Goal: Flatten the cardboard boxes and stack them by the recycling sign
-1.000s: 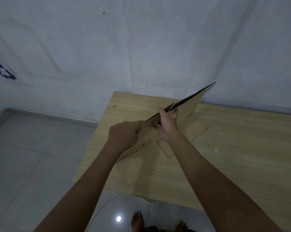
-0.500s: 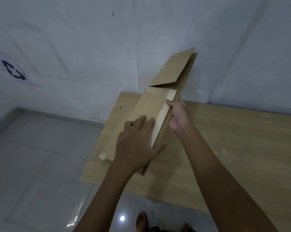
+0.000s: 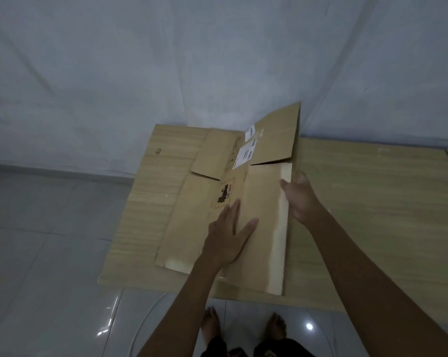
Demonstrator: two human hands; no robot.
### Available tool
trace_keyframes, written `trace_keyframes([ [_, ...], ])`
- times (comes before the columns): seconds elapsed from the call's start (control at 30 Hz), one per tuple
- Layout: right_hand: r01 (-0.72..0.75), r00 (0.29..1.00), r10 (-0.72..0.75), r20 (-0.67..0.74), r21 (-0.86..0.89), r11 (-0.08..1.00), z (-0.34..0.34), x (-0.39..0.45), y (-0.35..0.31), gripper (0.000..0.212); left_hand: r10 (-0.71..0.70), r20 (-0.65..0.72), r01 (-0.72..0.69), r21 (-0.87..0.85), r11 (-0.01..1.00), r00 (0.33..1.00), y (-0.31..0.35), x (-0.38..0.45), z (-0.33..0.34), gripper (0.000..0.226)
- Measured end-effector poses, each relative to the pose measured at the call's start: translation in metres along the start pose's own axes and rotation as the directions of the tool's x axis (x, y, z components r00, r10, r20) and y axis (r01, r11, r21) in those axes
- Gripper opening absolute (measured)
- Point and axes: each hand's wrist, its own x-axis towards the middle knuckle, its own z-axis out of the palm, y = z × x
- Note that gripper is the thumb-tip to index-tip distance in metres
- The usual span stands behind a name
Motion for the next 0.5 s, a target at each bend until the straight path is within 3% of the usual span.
trace_keyframes([
  [0.1, 0.003, 0.996, -0.016, -0.093, -0.136, 0.991, -0.015, 0.006, 0.016, 0.03, -0.066, 0.051, 0.058, 0.143, 0.988, 0.997, -0.018, 0.036, 0.013, 0.093],
  [0.2, 0.007, 0.995, -0.035, -0.09, -0.289, 0.957, -0.016, 0.001, 0.022, 0.051, -0.109, 0.133, 0.048, 0.399, 0.916, 0.985, -0.035, 0.066, 0.02, 0.071],
  [0.3, -0.008, 0.996, -0.03, -0.083, -0.428, 0.904, -0.012, 0.011, 0.047, 0.053, -0.057, 0.046, 0.016, 0.623, 0.782, 0.997, -0.042, 0.087, 0.016, 0.063],
  [0.4, -0.085, 0.989, 0.014, -0.151, -0.473, 0.877, -0.006, 0.023, 0.066, 0.055, -0.042, -0.025, 0.049, 0.644, 0.763, 0.999, -0.05, 0.119, -0.001, 0.06],
  [0.5, -0.144, 0.975, 0.042, -0.218, -0.479, 0.866, -0.005, 0.033, 0.081, 0.055, -0.09, -0.159, 0.17, 0.613, 0.771, 0.983, -0.057, 0.147, -0.016, 0.08],
])
